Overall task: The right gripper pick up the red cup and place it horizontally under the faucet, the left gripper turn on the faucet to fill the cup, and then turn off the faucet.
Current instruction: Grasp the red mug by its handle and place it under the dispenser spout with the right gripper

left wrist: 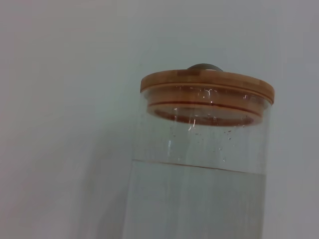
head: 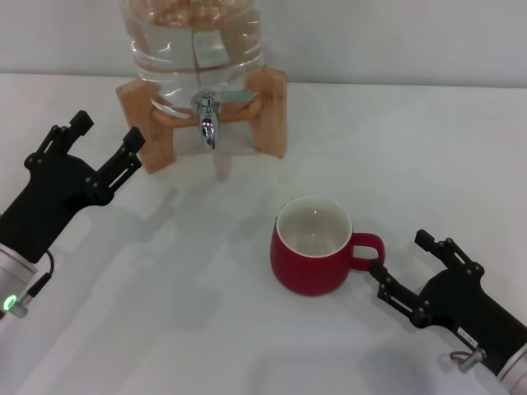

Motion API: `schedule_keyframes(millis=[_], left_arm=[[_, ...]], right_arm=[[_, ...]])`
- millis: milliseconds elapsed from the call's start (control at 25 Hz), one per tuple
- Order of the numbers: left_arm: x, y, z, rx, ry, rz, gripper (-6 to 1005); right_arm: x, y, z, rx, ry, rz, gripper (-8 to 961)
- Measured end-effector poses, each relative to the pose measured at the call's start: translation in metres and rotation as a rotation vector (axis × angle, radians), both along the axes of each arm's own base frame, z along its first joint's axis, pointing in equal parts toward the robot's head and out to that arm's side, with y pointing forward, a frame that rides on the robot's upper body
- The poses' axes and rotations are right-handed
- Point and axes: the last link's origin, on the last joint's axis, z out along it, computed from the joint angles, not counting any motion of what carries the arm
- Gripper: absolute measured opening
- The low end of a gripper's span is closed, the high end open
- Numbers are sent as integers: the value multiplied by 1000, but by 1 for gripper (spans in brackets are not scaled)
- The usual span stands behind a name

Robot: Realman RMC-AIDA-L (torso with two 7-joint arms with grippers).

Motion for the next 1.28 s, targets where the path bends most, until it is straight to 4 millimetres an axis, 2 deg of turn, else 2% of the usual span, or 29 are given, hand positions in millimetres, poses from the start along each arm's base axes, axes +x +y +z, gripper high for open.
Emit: schedule_keyframes(millis=[600, 1280], left_arm=[[2, -2, 1, 5, -8, -21, 858], [2, -3, 1, 4, -11, -17, 857]], right_arm=[[-6, 14, -4, -7, -27, 10, 838], [-3, 22, 3, 32, -17, -27, 838]])
